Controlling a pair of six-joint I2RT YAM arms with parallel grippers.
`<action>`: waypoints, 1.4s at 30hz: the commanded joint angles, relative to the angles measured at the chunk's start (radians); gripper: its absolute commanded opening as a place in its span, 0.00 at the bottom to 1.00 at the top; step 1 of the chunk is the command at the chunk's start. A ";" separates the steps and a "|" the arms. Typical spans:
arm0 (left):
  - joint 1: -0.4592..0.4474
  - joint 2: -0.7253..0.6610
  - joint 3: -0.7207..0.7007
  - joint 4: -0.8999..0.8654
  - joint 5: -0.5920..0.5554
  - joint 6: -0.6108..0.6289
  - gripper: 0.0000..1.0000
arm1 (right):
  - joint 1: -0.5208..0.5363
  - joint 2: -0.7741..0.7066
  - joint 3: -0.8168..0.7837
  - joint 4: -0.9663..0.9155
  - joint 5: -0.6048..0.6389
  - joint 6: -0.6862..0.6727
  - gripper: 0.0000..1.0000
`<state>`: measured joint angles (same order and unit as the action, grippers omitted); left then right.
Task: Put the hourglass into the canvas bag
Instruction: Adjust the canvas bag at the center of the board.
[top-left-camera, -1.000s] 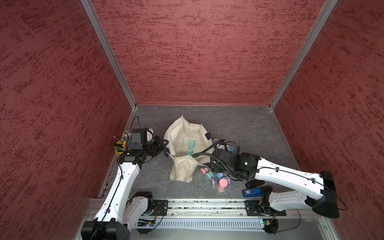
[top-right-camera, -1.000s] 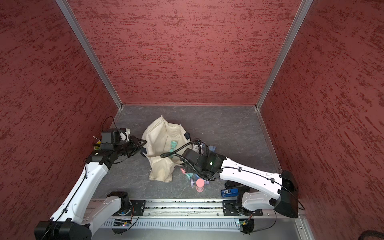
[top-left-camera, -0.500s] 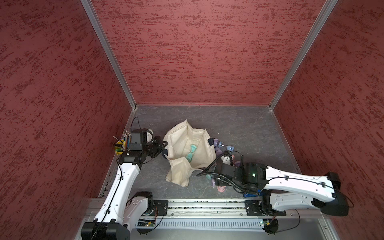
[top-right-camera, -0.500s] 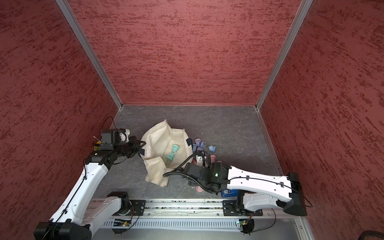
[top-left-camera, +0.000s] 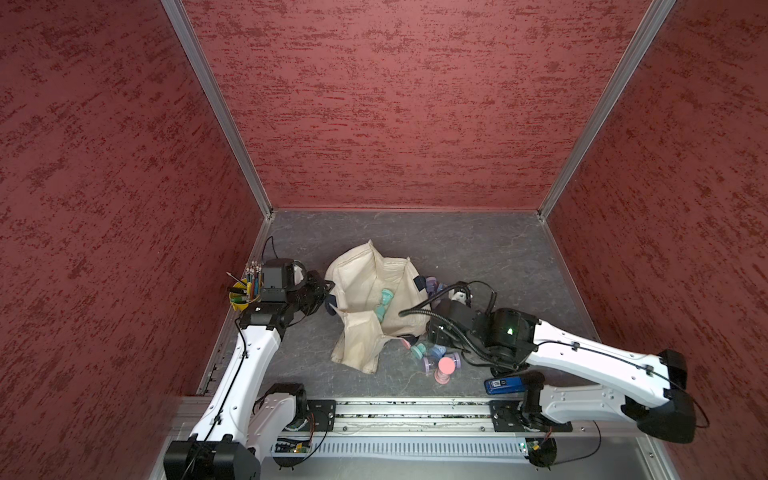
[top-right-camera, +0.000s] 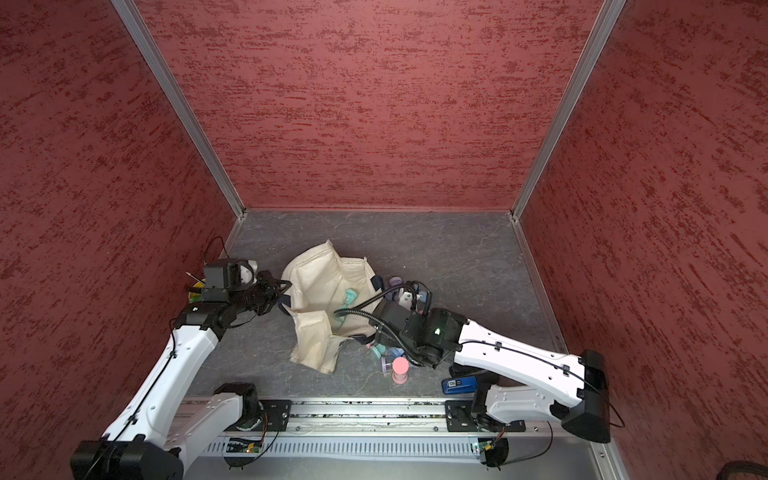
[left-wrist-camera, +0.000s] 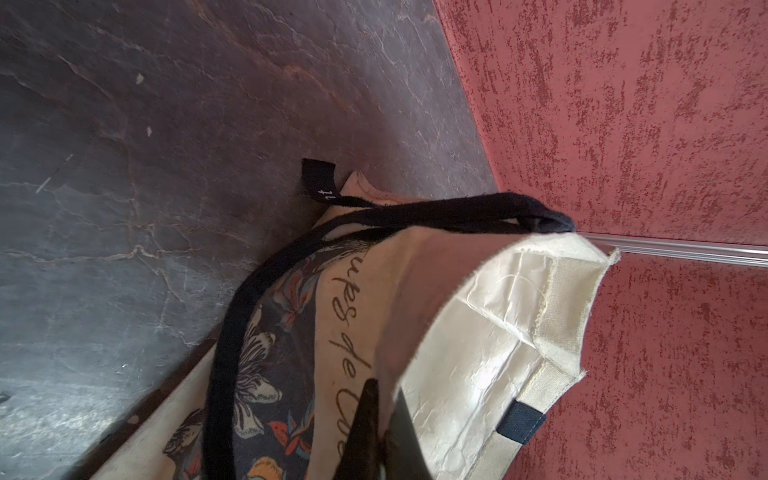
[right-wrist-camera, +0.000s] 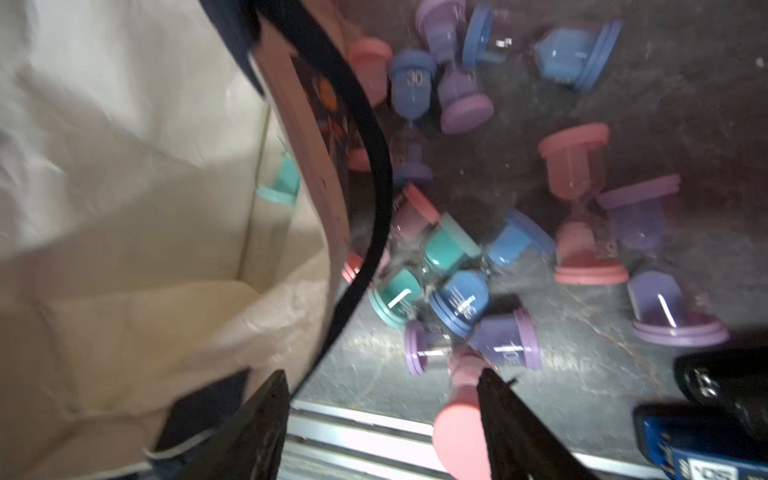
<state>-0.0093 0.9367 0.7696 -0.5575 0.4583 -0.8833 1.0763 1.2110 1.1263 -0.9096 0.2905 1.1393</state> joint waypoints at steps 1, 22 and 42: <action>0.002 -0.007 -0.002 0.034 -0.020 -0.005 0.00 | -0.100 0.072 0.029 0.131 -0.012 -0.086 0.67; -0.093 0.035 0.143 -0.033 -0.128 0.162 0.00 | -0.328 0.422 0.438 0.211 -0.111 -0.406 0.00; -0.074 0.069 0.068 0.001 -0.084 0.133 0.00 | -0.330 0.370 0.515 0.083 -0.038 -0.485 0.70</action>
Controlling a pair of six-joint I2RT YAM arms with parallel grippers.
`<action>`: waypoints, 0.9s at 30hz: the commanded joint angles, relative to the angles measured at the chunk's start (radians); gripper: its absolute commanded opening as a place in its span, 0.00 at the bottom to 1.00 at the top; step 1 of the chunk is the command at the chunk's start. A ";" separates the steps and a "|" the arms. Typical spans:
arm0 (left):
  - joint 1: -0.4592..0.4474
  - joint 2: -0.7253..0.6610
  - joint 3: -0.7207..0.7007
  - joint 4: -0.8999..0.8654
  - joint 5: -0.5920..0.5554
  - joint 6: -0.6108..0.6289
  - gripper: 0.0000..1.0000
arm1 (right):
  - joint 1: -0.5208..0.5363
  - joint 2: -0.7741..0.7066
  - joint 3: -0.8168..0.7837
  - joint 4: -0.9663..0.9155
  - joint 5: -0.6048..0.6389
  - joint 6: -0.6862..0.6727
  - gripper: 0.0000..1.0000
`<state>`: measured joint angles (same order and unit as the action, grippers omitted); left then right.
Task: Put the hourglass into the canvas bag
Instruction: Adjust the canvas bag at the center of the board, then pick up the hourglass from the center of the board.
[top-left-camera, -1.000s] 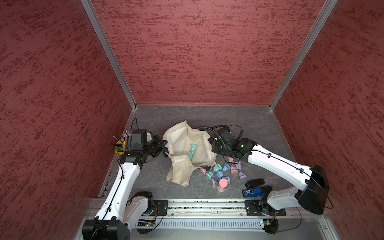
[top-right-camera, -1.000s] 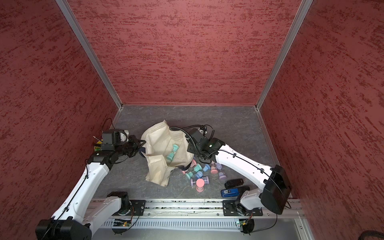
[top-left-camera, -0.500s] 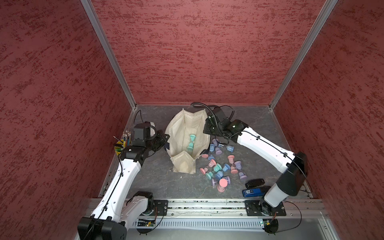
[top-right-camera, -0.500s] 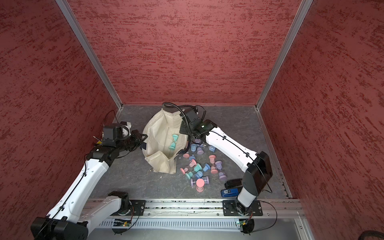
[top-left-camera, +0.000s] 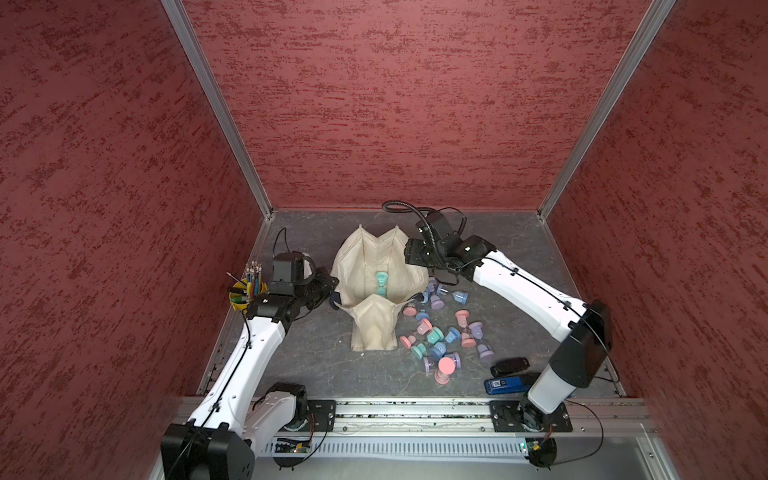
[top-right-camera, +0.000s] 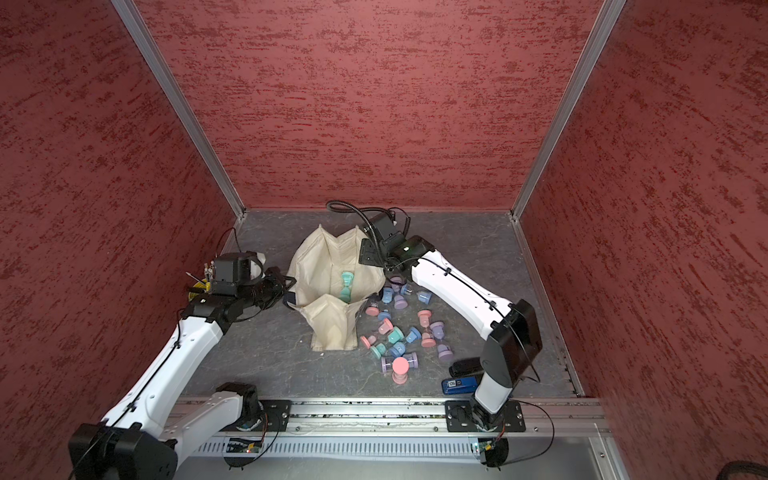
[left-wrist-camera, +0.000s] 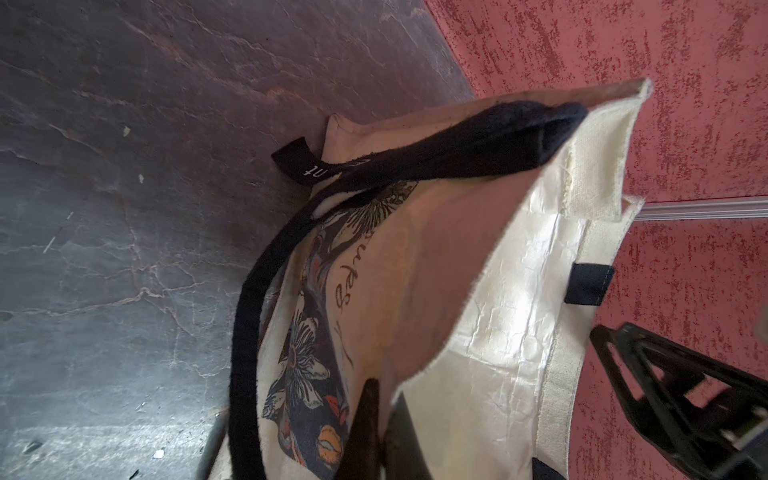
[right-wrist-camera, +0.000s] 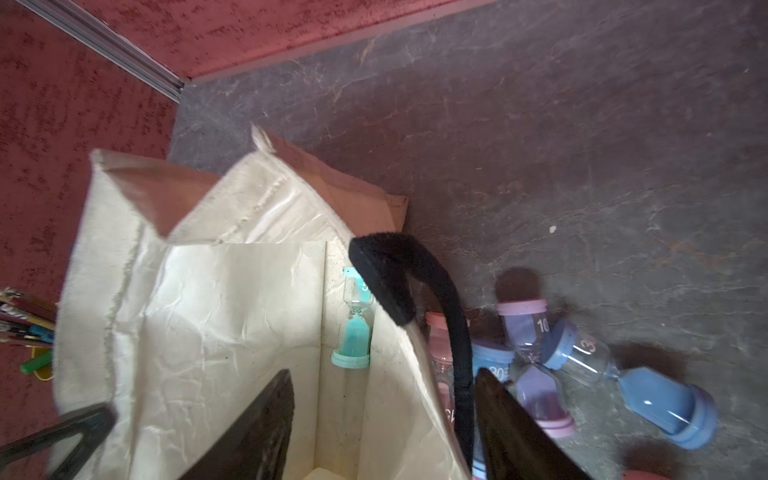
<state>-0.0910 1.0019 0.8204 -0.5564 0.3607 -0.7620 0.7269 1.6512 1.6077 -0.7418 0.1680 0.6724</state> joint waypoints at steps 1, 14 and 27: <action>0.010 0.005 0.024 -0.004 0.013 0.017 0.00 | 0.037 -0.100 0.013 -0.107 0.108 -0.013 0.70; 0.027 0.021 0.054 -0.015 0.049 0.061 0.00 | 0.504 -0.458 -0.461 -0.261 0.170 0.326 0.75; 0.018 0.024 0.065 -0.033 0.058 0.081 0.00 | 0.655 -0.501 -0.670 -0.277 0.172 0.597 0.80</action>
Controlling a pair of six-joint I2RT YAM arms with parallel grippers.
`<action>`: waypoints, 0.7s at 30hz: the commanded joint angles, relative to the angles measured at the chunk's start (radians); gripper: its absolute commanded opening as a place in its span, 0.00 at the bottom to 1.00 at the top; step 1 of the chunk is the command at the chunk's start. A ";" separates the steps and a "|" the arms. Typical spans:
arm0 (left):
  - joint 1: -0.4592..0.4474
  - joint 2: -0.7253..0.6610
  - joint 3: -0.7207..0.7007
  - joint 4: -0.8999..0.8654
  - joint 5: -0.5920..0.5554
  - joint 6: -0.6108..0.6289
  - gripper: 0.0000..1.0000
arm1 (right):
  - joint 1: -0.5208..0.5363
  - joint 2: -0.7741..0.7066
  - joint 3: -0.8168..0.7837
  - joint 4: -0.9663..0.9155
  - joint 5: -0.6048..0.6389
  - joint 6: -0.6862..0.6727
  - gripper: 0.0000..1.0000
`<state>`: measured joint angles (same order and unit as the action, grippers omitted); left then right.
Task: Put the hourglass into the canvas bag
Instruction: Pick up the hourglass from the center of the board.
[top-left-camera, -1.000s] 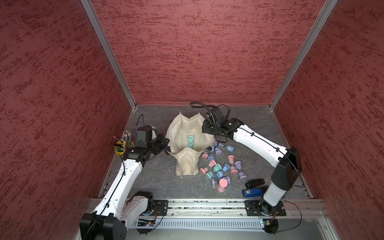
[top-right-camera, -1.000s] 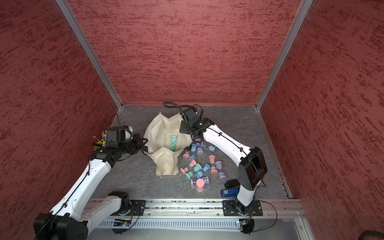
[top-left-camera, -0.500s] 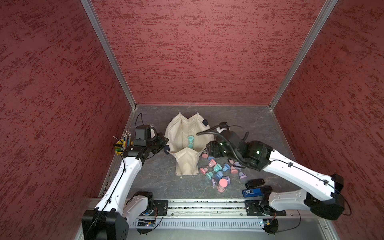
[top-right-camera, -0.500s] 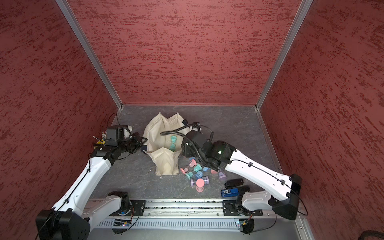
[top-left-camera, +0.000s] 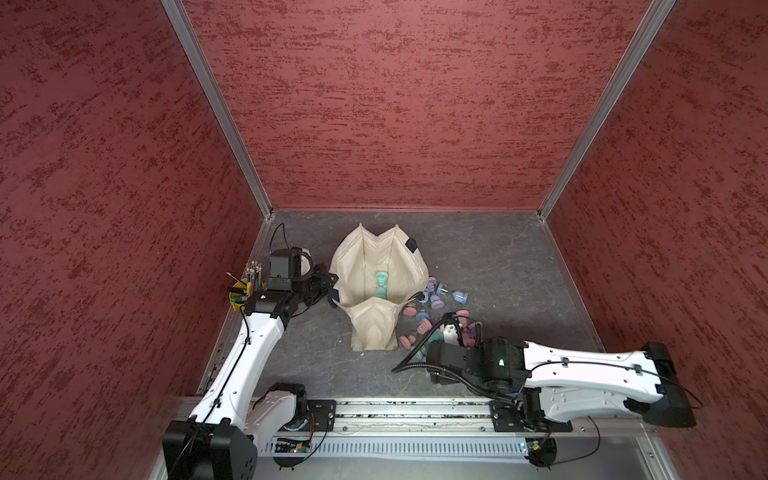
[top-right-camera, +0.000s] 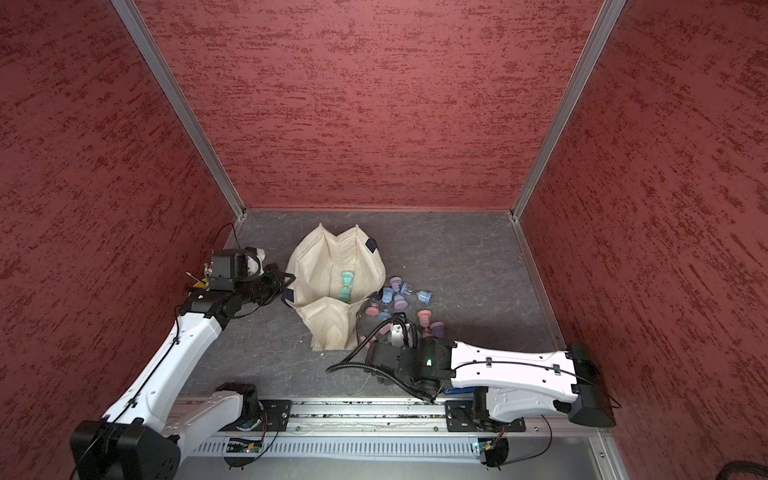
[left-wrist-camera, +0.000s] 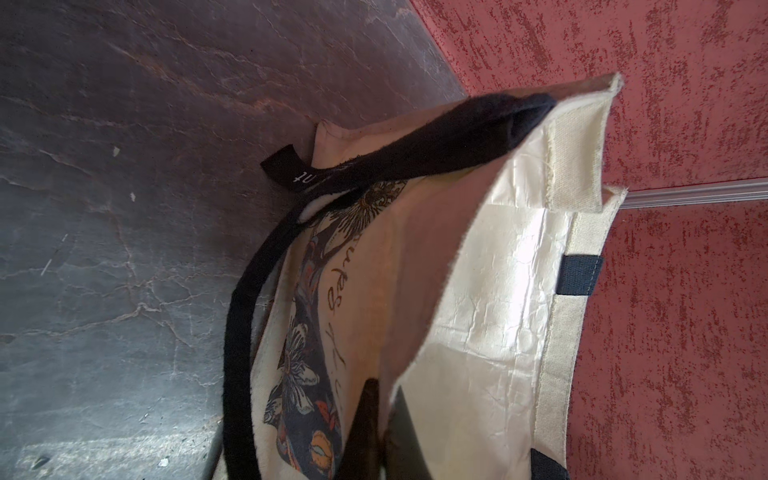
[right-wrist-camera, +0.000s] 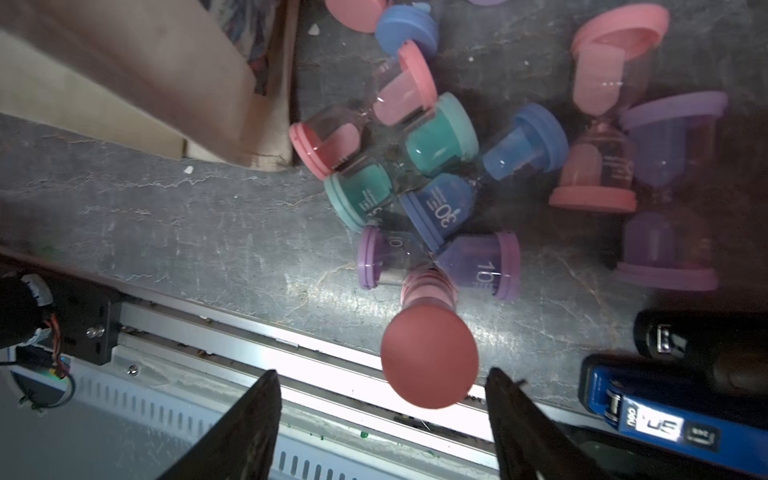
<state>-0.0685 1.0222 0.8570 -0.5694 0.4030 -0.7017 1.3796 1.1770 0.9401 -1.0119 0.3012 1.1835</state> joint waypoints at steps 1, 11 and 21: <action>-0.005 0.005 0.031 -0.023 0.017 0.024 0.00 | -0.001 -0.021 -0.008 0.000 0.037 0.086 0.80; -0.005 0.003 0.026 -0.013 0.033 0.029 0.00 | -0.046 0.037 -0.073 0.068 0.016 0.079 0.75; -0.004 0.005 0.021 -0.017 0.040 0.034 0.00 | -0.078 0.110 -0.075 0.136 0.010 0.044 0.64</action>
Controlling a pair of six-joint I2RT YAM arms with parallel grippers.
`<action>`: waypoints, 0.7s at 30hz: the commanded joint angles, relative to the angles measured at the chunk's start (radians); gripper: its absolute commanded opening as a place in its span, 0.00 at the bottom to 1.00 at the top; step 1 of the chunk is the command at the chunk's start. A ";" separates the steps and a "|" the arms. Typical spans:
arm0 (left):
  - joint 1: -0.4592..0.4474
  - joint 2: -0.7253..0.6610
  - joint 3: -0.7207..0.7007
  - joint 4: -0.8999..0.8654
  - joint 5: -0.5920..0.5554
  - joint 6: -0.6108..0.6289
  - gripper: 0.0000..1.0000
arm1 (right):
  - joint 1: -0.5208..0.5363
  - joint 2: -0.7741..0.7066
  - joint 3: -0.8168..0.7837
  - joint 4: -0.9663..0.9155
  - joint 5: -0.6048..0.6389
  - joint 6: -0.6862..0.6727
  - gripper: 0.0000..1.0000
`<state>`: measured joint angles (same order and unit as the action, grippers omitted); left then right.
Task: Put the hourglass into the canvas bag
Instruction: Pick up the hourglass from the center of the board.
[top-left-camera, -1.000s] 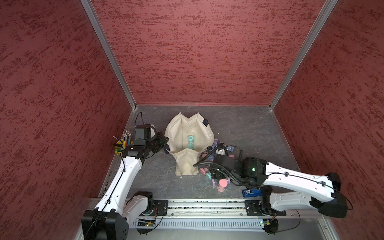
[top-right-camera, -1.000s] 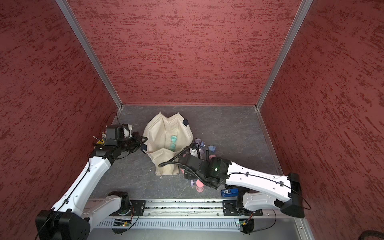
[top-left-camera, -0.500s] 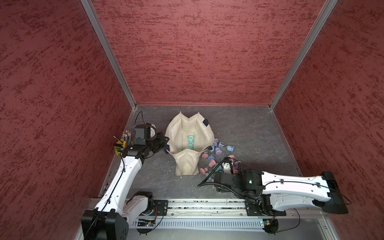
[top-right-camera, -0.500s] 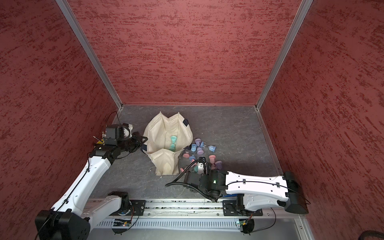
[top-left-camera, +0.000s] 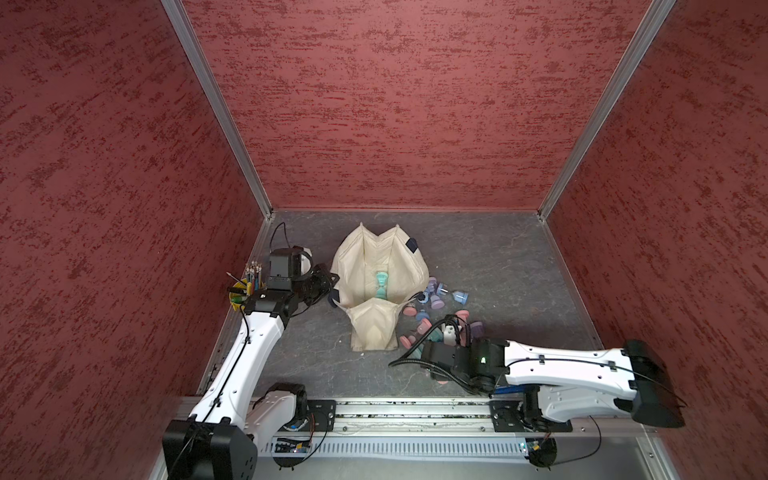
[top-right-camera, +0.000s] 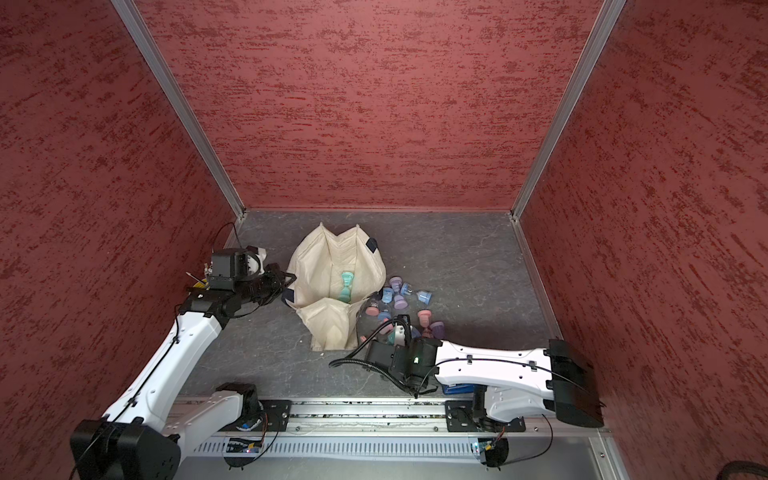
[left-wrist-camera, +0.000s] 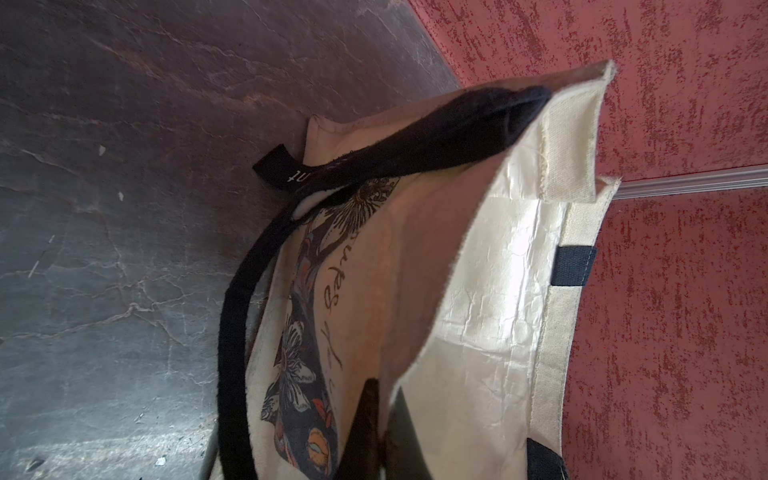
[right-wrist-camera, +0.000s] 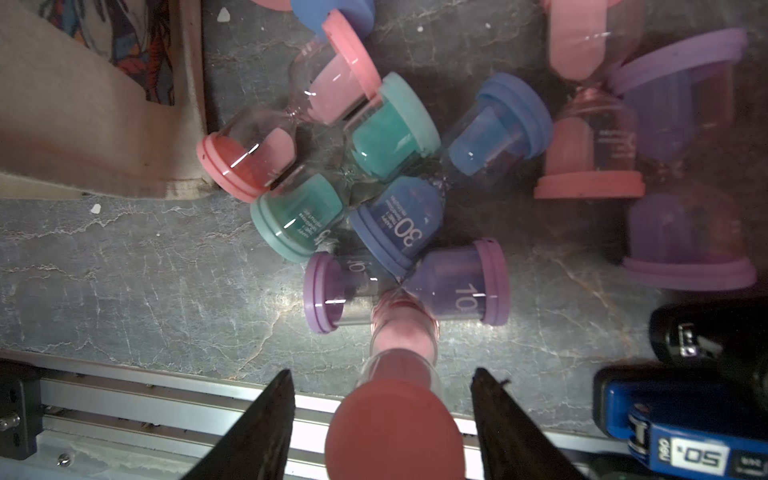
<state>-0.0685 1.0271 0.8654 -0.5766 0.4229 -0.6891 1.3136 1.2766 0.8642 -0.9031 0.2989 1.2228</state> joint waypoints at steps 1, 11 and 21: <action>-0.004 -0.001 0.012 -0.009 0.021 0.023 0.00 | -0.014 0.015 0.000 0.029 0.011 0.005 0.63; -0.006 0.001 0.011 -0.006 0.026 0.026 0.00 | -0.016 0.031 -0.020 0.016 0.000 0.020 0.44; -0.009 0.001 0.007 -0.009 0.027 0.031 0.00 | -0.022 0.029 0.001 -0.001 0.010 0.001 0.13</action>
<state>-0.0731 1.0275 0.8654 -0.5762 0.4297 -0.6785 1.3045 1.3018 0.8551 -0.8848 0.2958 1.2232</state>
